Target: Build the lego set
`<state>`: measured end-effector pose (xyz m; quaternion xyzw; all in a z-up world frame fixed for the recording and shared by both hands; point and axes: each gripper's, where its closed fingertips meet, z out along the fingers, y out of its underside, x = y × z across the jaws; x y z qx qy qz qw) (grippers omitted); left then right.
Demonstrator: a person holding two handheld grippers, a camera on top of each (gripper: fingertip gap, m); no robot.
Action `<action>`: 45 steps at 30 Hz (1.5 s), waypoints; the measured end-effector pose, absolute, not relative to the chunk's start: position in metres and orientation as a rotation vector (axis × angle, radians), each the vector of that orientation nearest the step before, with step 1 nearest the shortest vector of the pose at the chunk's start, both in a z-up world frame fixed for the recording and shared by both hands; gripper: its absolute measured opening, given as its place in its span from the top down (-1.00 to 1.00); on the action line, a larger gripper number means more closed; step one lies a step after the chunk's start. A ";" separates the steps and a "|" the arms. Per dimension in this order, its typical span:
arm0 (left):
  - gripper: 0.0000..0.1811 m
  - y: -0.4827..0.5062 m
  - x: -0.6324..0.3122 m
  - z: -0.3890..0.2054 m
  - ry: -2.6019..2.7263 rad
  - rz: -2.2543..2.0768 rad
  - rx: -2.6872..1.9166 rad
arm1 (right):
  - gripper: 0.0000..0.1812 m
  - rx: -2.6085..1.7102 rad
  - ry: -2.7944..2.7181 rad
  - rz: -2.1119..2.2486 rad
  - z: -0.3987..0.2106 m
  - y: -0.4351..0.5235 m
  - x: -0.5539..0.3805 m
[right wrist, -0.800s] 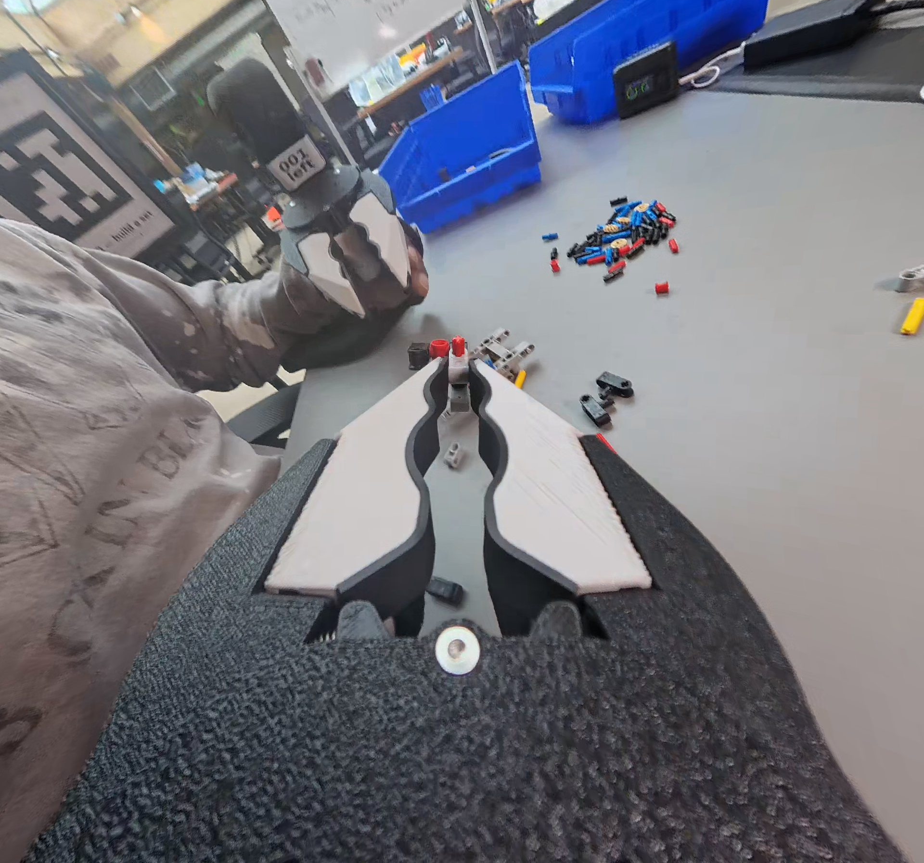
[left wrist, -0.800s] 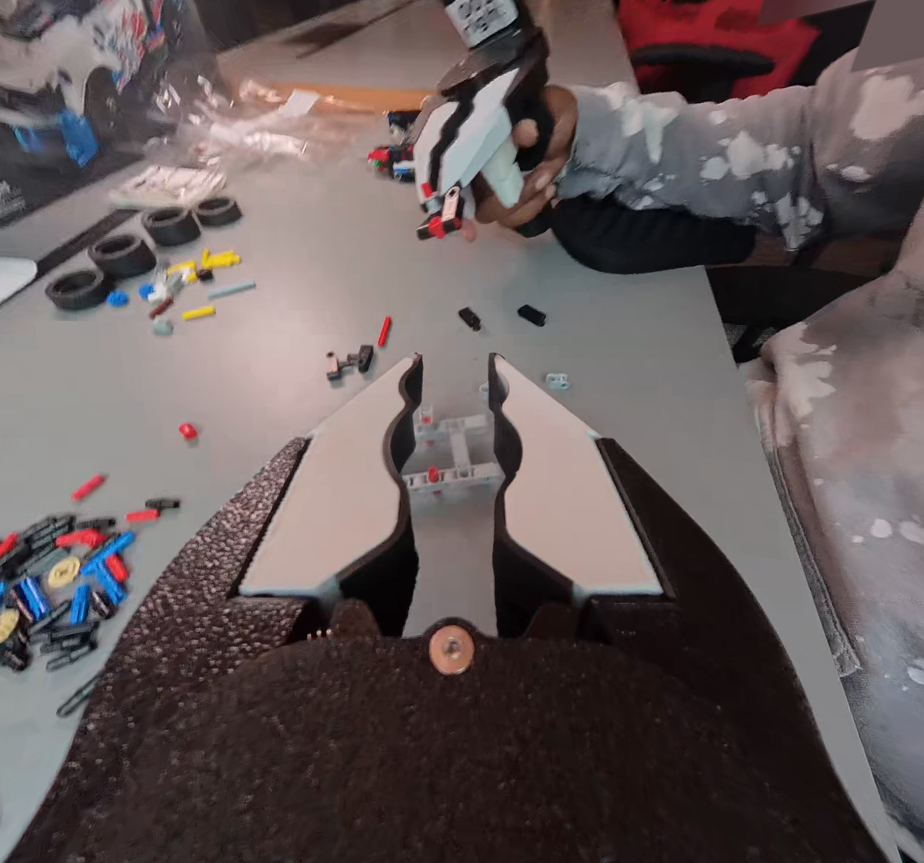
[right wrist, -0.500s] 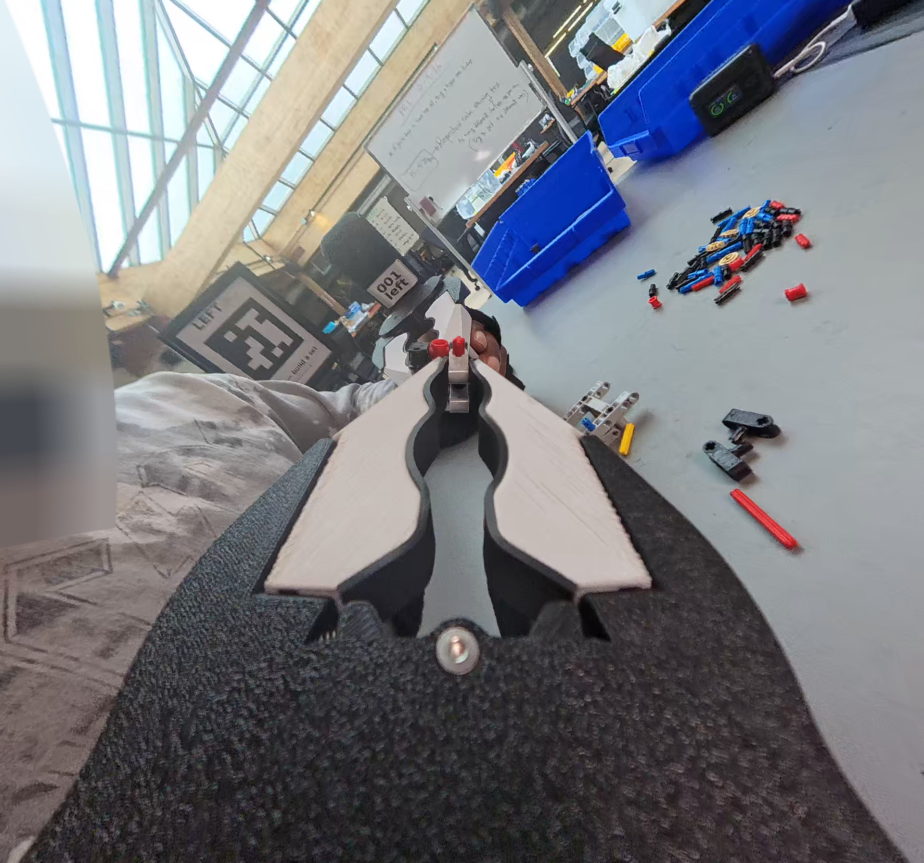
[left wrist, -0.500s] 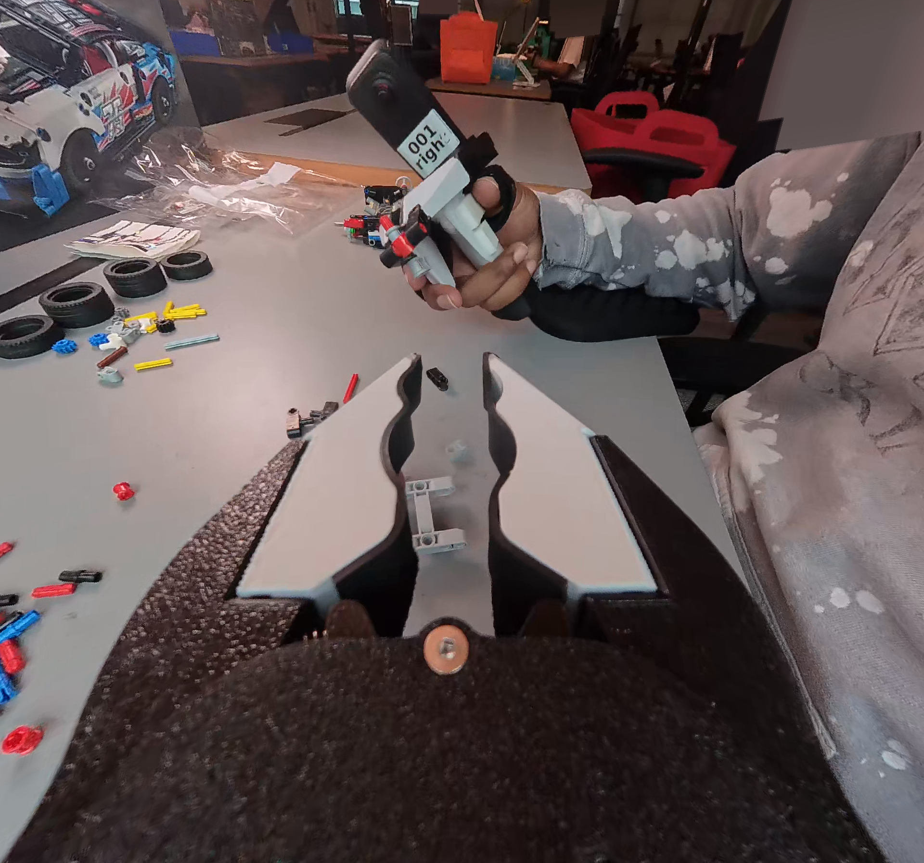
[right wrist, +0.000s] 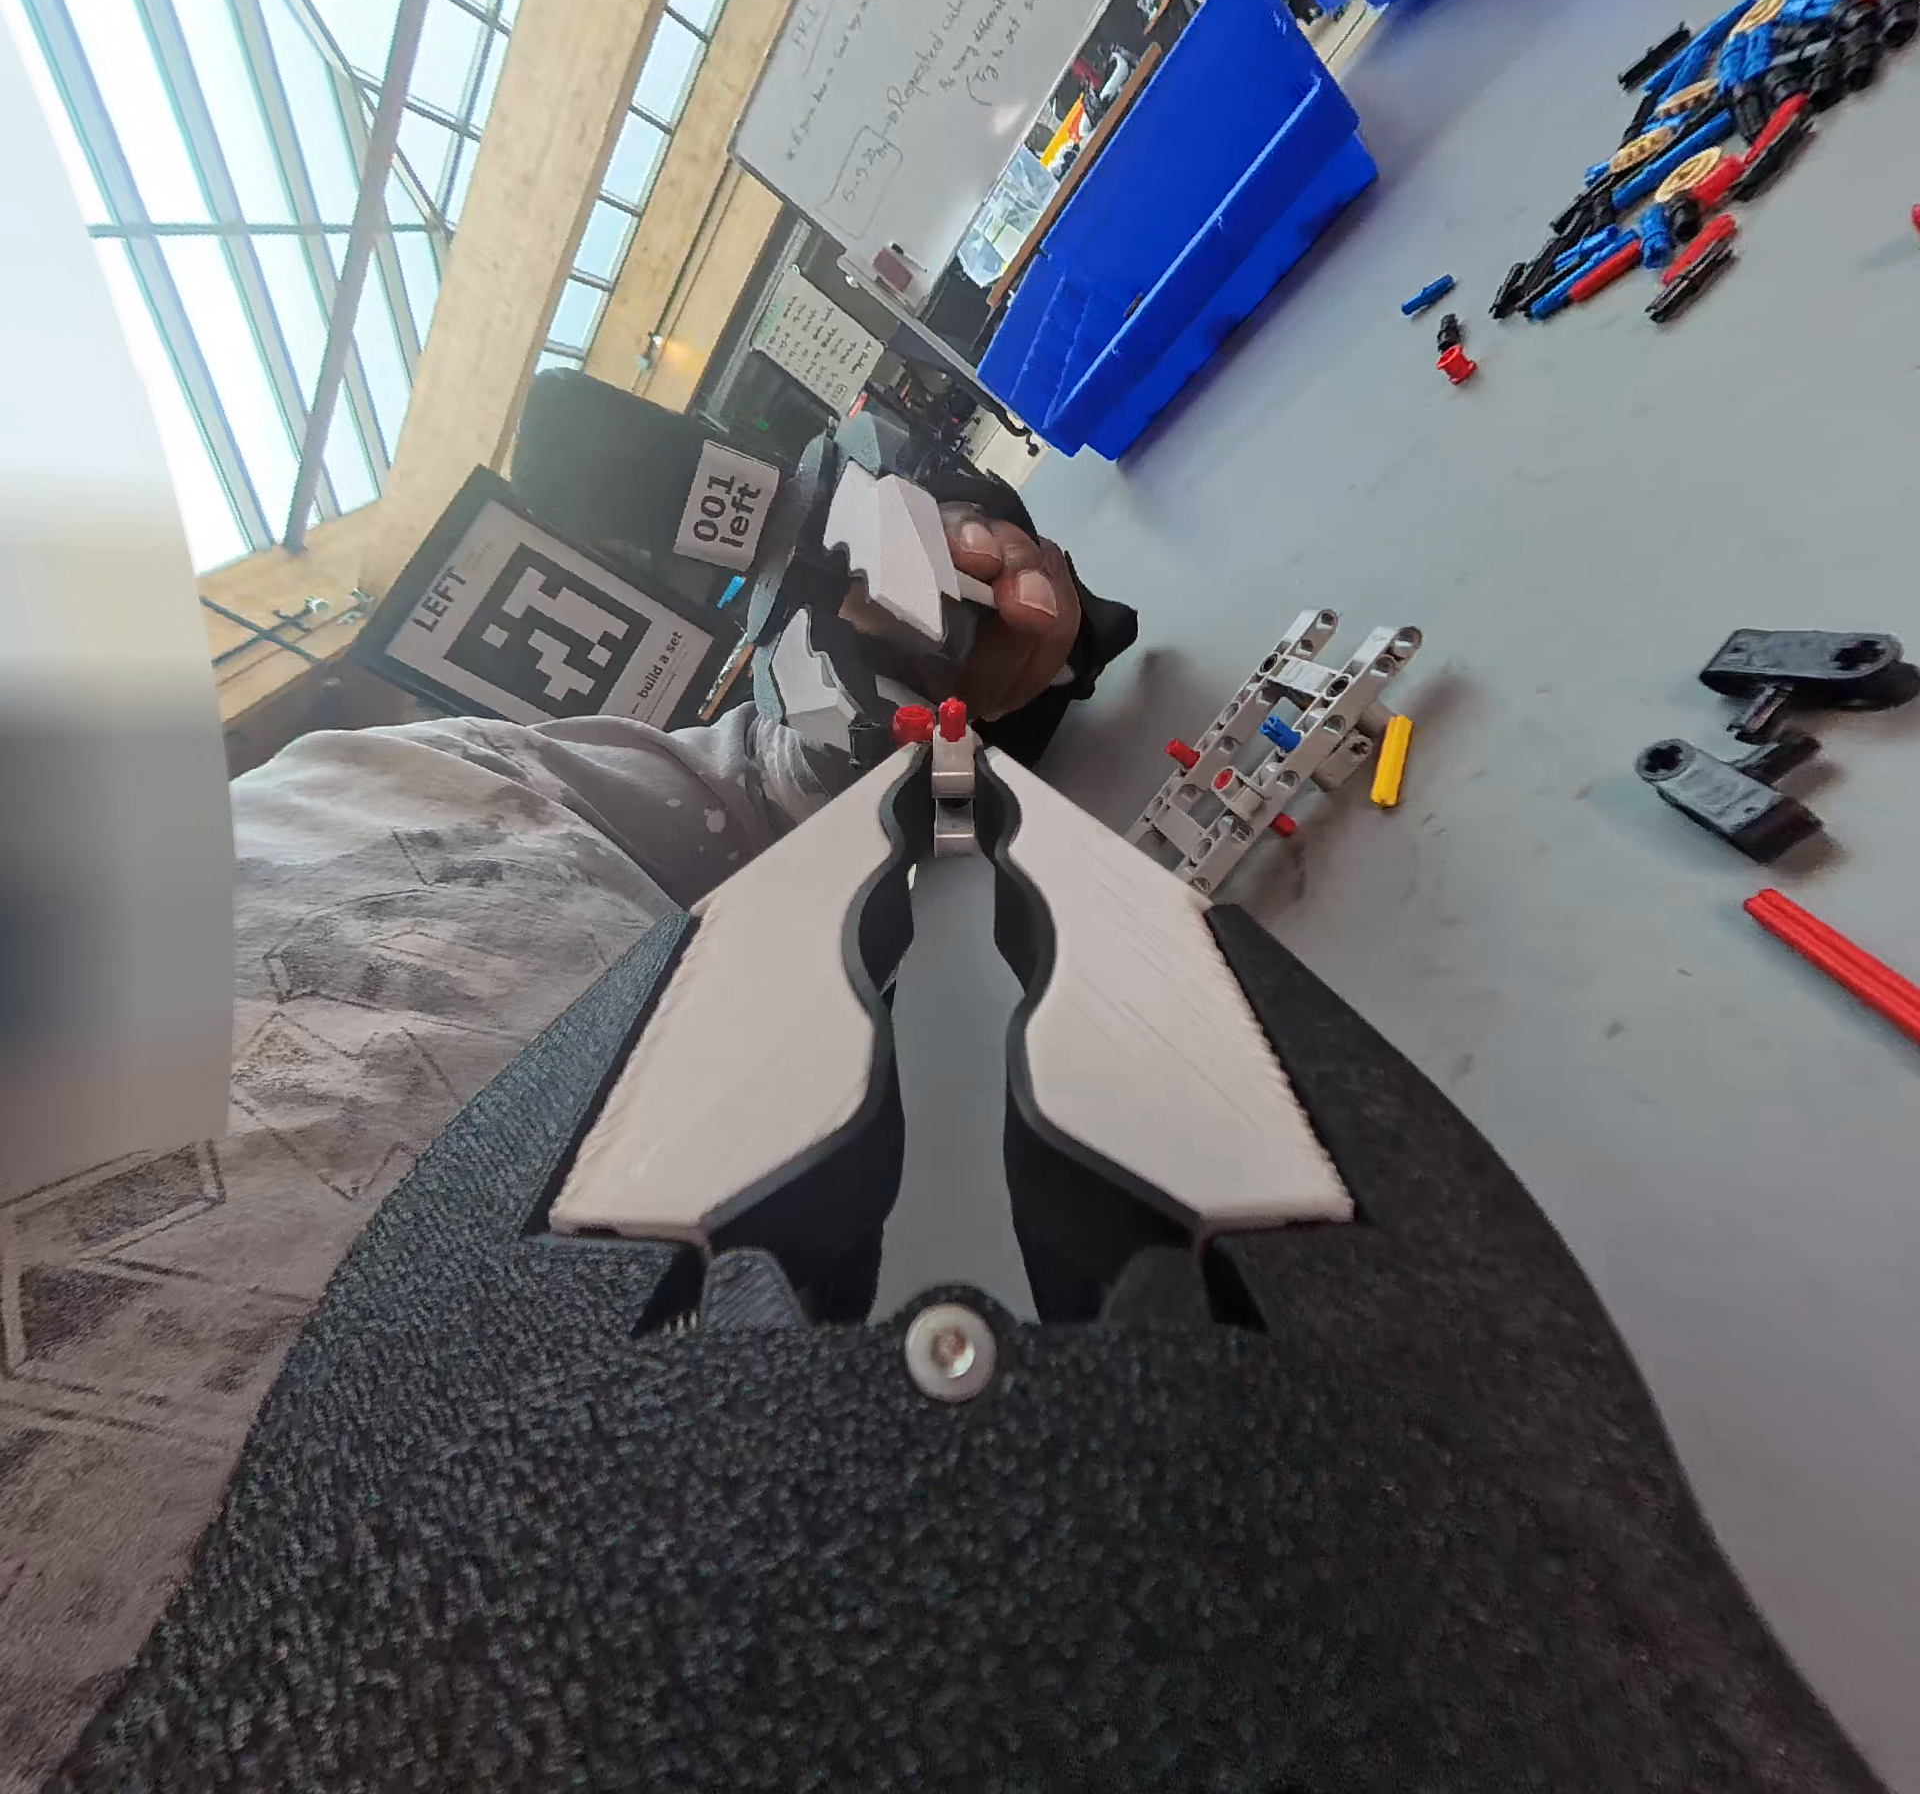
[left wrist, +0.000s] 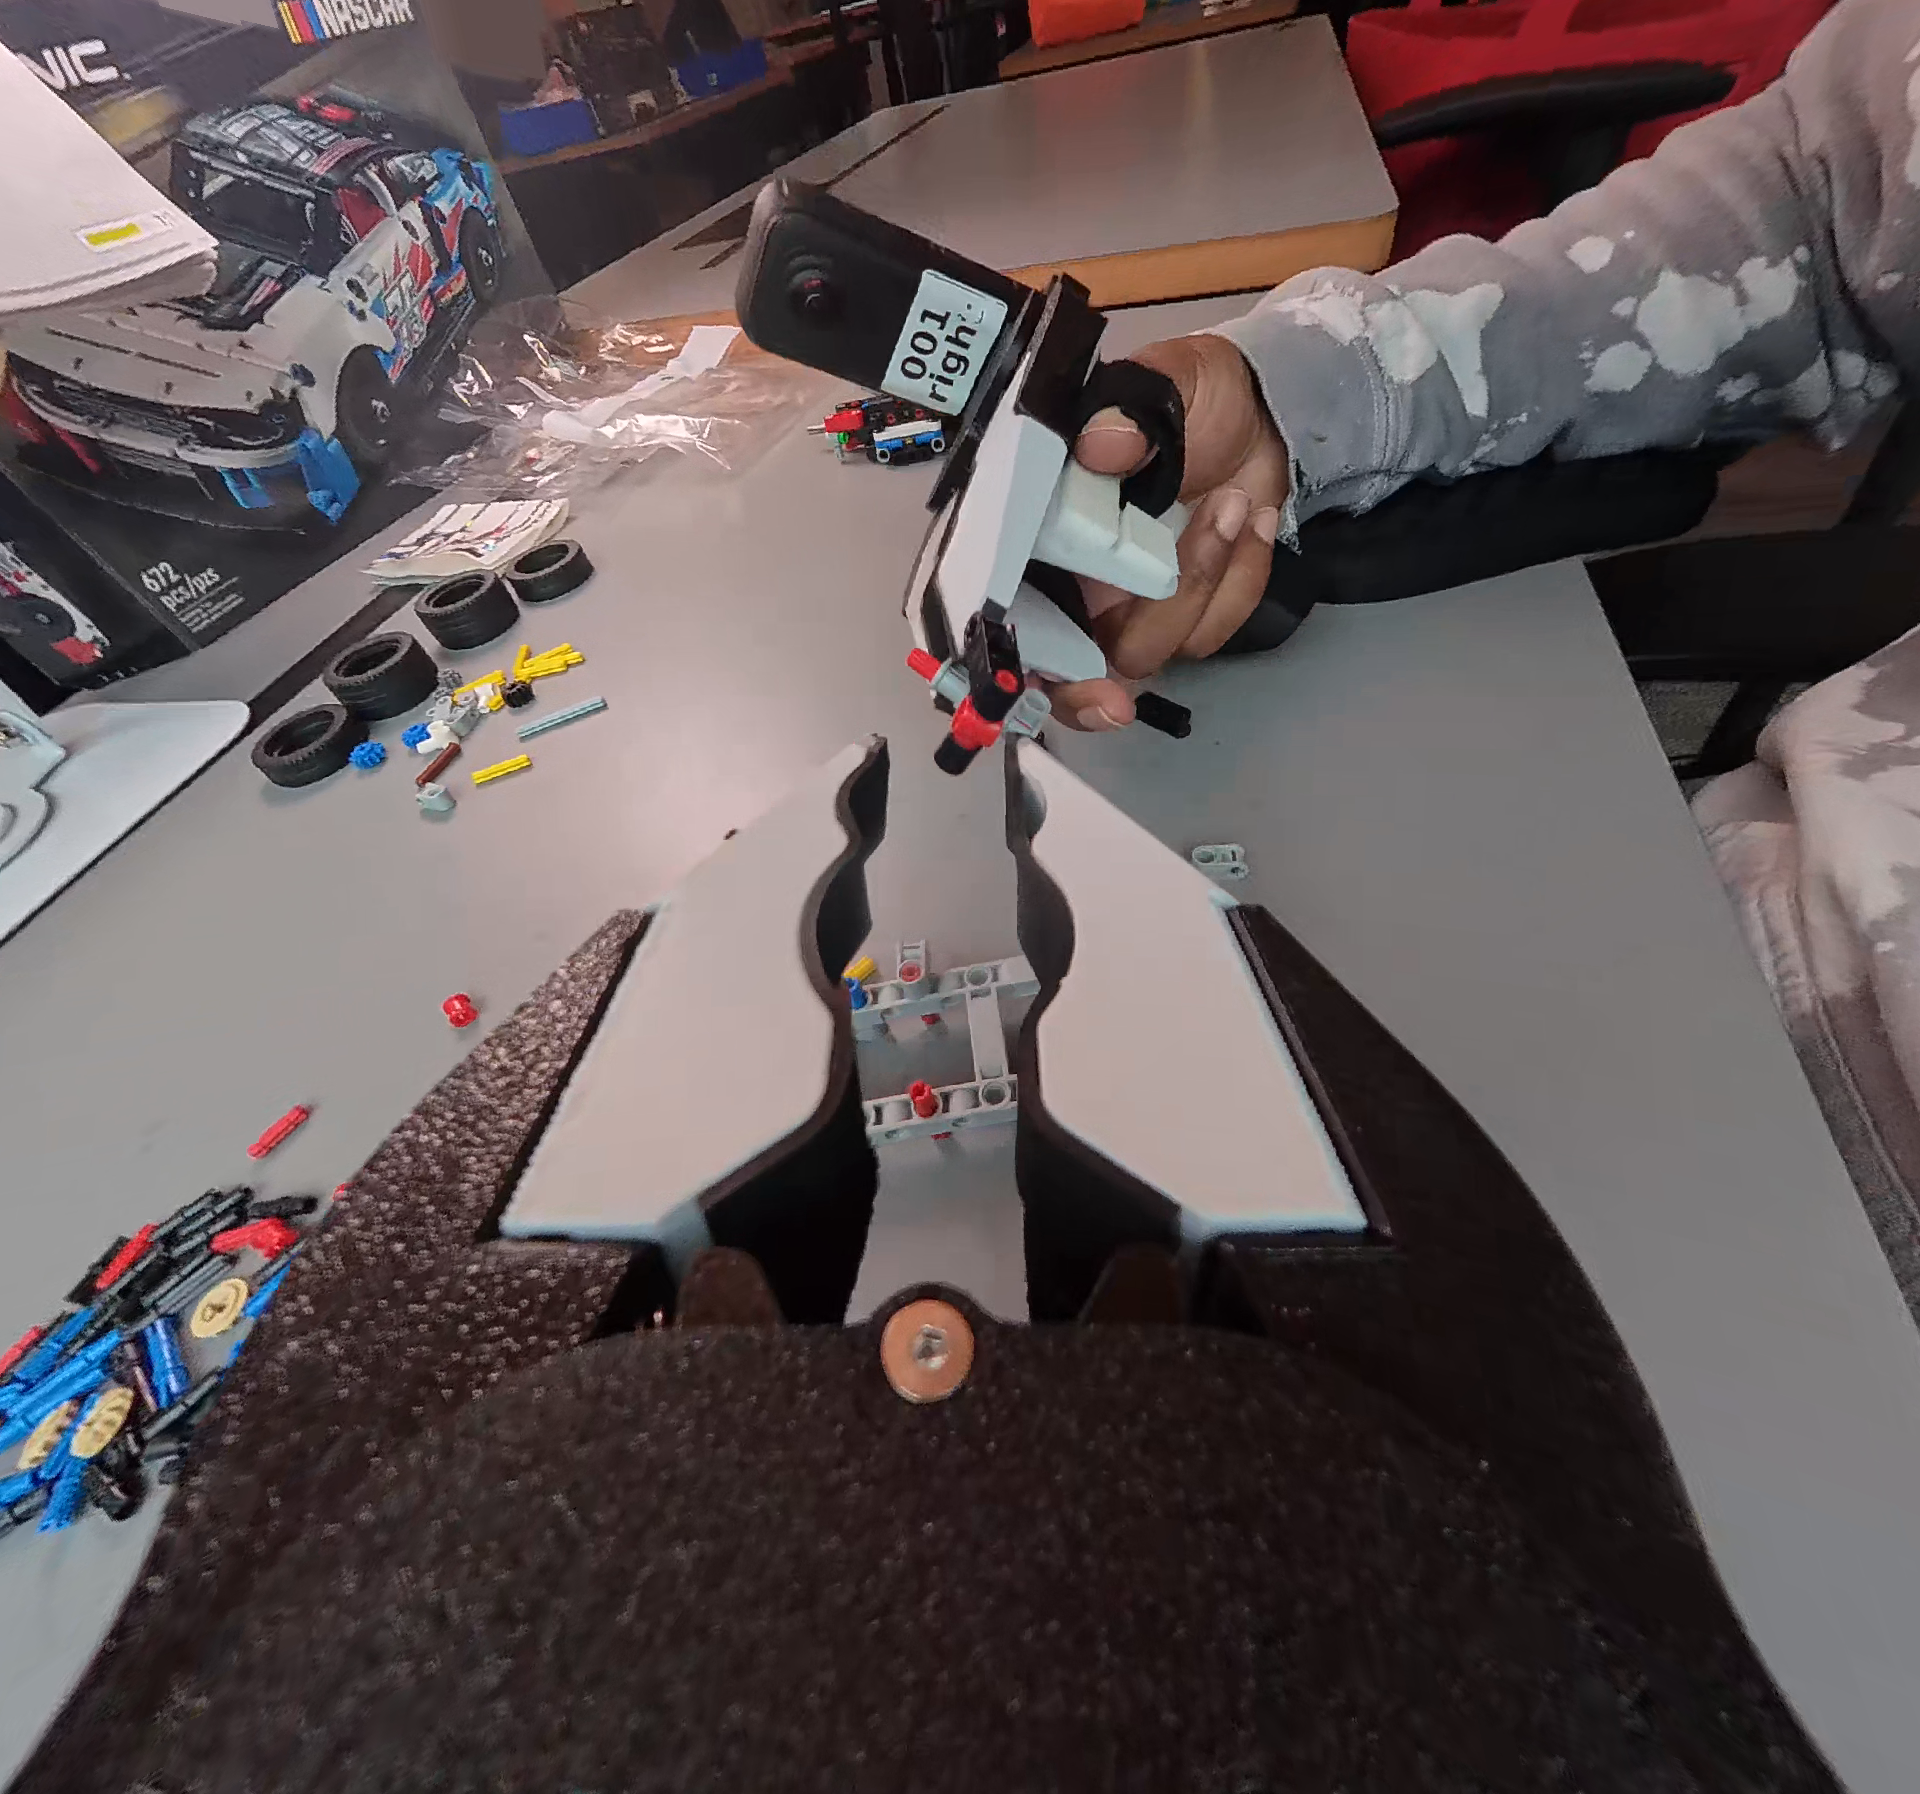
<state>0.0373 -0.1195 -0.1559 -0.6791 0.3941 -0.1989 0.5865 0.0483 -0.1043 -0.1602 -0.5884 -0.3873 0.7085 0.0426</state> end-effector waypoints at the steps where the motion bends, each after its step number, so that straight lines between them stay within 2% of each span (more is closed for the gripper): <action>1: 0.77 -0.122 0.039 -0.157 0.949 -0.439 -1.565 | 0.92 -1.809 -1.194 2.167 -0.162 -0.107 0.047; 5: 0.89 -0.124 0.043 -0.165 1.020 -0.348 -1.557 | 0.92 -1.826 -1.209 2.167 -0.165 -0.111 0.045; 10: 0.91 -0.122 0.043 -0.158 0.964 -0.406 -1.582 | 0.90 -1.795 -1.177 2.207 -0.158 -0.110 0.046; 12: 0.91 -0.119 0.038 -0.154 0.904 -0.448 -1.601 | 0.82 -1.734 -1.165 2.171 -0.153 -0.104 0.046; 18: 0.91 -0.114 0.028 -0.147 0.800 -0.531 -1.632 | 0.57 -1.412 -1.423 1.525 -0.155 -0.103 0.041; 22: 0.91 -0.113 0.029 -0.148 0.788 -0.548 -1.641 | 0.70 -1.279 -1.506 1.200 -0.163 -0.102 0.036; 30: 0.92 -0.109 0.025 -0.145 0.797 -0.415 -1.596 | 0.73 -1.421 -1.395 1.519 -0.149 -0.110 0.037; 34: 0.91 -0.107 0.026 -0.140 0.837 -0.235 -1.521 | 0.81 -1.493 -1.276 1.655 -0.138 -0.108 0.031; 37: 0.91 -0.108 0.027 -0.136 0.853 -0.178 -1.473 | 0.94 -1.524 -1.241 1.672 -0.139 -0.103 0.032; 40: 0.91 -0.108 0.028 -0.133 0.874 -0.083 -1.421 | 0.84 -1.549 -1.226 1.689 -0.142 -0.101 0.031; 45: 0.91 -0.110 0.032 -0.126 0.893 -0.019 -1.352 | 0.82 -1.536 -1.241 1.758 -0.140 -0.110 0.029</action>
